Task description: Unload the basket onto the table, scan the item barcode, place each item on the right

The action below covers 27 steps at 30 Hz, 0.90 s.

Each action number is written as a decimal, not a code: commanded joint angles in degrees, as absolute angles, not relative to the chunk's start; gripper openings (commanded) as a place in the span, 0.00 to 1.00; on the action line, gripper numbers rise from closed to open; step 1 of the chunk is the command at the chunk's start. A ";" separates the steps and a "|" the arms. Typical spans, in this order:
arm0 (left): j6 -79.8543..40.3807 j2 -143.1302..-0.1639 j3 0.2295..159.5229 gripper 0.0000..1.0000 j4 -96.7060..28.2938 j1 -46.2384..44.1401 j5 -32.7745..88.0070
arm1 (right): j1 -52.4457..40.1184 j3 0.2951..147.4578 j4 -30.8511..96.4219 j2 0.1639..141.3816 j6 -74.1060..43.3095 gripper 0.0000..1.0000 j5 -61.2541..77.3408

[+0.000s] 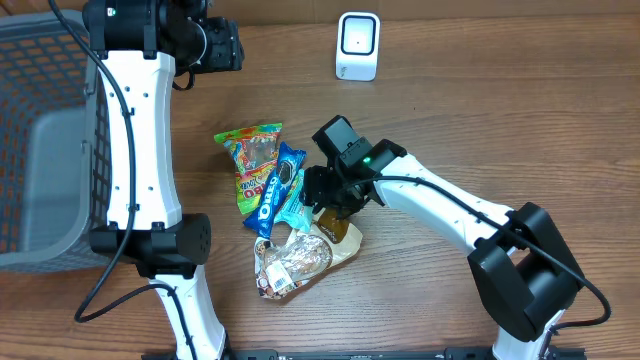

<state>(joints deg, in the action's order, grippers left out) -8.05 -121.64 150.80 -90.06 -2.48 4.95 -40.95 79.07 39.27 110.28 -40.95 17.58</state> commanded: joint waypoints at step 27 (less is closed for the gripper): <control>-8.60 -122.54 151.11 0.70 -90.17 -2.28 5.58 | -41.74 80.77 35.38 112.62 -41.71 0.04 16.10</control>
<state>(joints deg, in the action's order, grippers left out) -8.05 -121.95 150.80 -90.11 -2.48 4.95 -43.46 79.50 35.07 115.00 -43.09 16.62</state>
